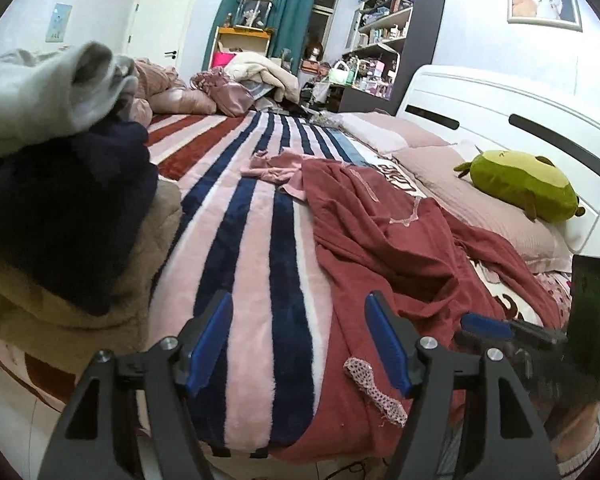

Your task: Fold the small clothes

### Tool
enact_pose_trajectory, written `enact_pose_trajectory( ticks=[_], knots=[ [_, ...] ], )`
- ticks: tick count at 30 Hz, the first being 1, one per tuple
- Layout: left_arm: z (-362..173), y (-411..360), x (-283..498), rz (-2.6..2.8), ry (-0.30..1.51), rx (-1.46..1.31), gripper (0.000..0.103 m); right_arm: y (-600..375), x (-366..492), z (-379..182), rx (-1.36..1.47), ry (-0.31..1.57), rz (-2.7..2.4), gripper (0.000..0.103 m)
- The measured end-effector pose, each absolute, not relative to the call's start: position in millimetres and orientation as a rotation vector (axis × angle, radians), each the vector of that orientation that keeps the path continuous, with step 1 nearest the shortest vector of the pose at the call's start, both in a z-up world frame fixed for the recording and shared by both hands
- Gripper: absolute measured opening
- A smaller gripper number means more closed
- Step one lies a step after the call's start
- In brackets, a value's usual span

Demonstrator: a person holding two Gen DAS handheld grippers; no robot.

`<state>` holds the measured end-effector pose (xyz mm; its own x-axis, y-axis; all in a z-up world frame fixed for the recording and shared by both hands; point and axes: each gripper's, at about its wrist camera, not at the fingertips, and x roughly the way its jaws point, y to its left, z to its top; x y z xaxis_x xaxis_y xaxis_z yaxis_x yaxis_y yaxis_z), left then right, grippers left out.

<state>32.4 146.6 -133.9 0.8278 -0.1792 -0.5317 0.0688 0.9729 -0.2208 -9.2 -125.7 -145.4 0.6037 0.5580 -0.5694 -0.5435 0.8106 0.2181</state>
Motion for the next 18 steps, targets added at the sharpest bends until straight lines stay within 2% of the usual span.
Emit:
enact_pose_trajectory(
  ticks=[1, 6, 8, 10, 12, 14, 15, 16, 17, 18],
  knots=[
    [-133, 148, 29, -0.127, 0.578, -0.199, 0.065, -112, -9, -148, 0.011, 0.673, 0.656, 0.091],
    [-138, 161, 14, -0.093, 0.576, -0.213, 0.065, -62, 3, -179, -0.130, 0.747, 0.610, 0.091],
    [-140, 168, 9, -0.085, 0.574, -0.229, 0.065, -47, 0, -190, -0.234, 0.719, 0.547, 0.096],
    [-143, 173, 7, -0.088, 0.574, -0.243, 0.066, -39, -4, -194, -0.298, 0.695, 0.503, 0.095],
    [-145, 174, 9, -0.101, 0.579, -0.248, 0.066, -43, -6, -193, -0.284, 0.682, 0.472, 0.081],
    [-150, 173, 12, -0.142, 0.591, -0.254, 0.069, -55, -3, -186, -0.227, 0.676, 0.433, 0.047],
    [-152, 172, 14, -0.158, 0.597, -0.257, 0.070, -65, -2, -182, -0.174, 0.677, 0.440, 0.038],
    [-155, 171, 16, -0.173, 0.603, -0.261, 0.070, -75, 0, -177, -0.132, 0.680, 0.436, 0.016],
    [-157, 169, 18, -0.184, 0.608, -0.267, 0.070, -81, 2, -175, -0.111, 0.684, 0.433, 0.009],
    [-159, 168, 20, -0.194, 0.613, -0.274, 0.070, -94, 5, -172, -0.060, 0.689, 0.443, 0.009]
  ],
)
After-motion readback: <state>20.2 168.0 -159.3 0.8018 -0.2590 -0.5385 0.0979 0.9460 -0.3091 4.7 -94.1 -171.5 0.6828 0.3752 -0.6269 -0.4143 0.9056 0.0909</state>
